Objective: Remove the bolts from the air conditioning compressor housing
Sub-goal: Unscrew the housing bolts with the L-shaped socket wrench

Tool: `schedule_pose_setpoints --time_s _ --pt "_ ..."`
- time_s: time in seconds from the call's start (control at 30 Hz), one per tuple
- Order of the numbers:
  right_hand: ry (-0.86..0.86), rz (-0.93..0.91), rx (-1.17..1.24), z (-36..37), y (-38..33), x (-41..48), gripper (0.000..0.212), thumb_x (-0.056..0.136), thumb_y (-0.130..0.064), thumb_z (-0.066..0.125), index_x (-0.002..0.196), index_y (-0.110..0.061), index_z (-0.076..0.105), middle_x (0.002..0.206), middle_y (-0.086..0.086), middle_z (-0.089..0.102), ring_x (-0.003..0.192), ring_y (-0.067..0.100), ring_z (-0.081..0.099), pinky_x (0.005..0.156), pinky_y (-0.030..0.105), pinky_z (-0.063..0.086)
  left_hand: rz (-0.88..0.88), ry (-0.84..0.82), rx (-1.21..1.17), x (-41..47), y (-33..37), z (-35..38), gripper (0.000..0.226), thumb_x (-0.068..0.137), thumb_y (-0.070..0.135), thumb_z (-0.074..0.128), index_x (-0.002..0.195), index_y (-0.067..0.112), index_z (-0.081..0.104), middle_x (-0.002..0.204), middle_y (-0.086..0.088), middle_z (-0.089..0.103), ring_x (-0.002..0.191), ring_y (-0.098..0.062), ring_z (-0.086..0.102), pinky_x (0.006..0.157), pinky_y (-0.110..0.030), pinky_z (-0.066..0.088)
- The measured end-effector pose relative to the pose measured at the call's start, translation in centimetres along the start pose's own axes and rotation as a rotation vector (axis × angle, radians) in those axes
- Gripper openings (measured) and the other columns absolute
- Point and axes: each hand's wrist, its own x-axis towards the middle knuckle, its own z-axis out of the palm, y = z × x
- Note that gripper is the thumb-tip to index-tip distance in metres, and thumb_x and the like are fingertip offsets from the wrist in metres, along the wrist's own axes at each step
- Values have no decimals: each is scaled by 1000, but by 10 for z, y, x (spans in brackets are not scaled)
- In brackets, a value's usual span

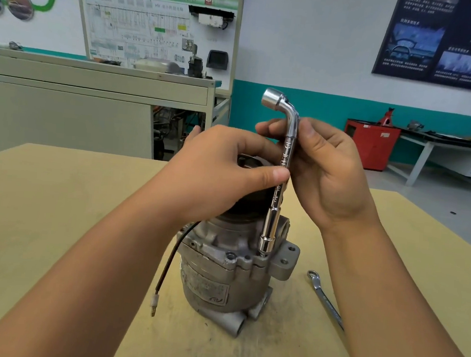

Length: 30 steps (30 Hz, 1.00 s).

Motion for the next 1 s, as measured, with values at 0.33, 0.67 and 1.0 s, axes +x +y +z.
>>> schedule_pose_setpoints --time_s 0.33,0.67,1.0 --pt "37 10 51 1 1 1 30 92 -26 52 76 -13 74 82 3 72 85 14 68 79 27 55 -52 90 40 1 1 7 18 72 46 74 64 35 62 73 18 66 89 -3 60 111 -51 27" --pt "43 1 61 4 -1 1 17 71 -26 62 69 -13 74 75 0 70 81 13 67 78 27 55 -42 93 65 1 3 8 18 68 50 73 63 37 63 73 28 65 86 4 58 111 -52 28" --pt "-42 12 35 2 -2 0 31 86 -24 48 81 -13 76 86 1 73 93 17 68 85 29 53 -35 47 48 1 -1 4 8 74 46 71 71 39 68 81 22 68 94 2 61 112 -50 28"
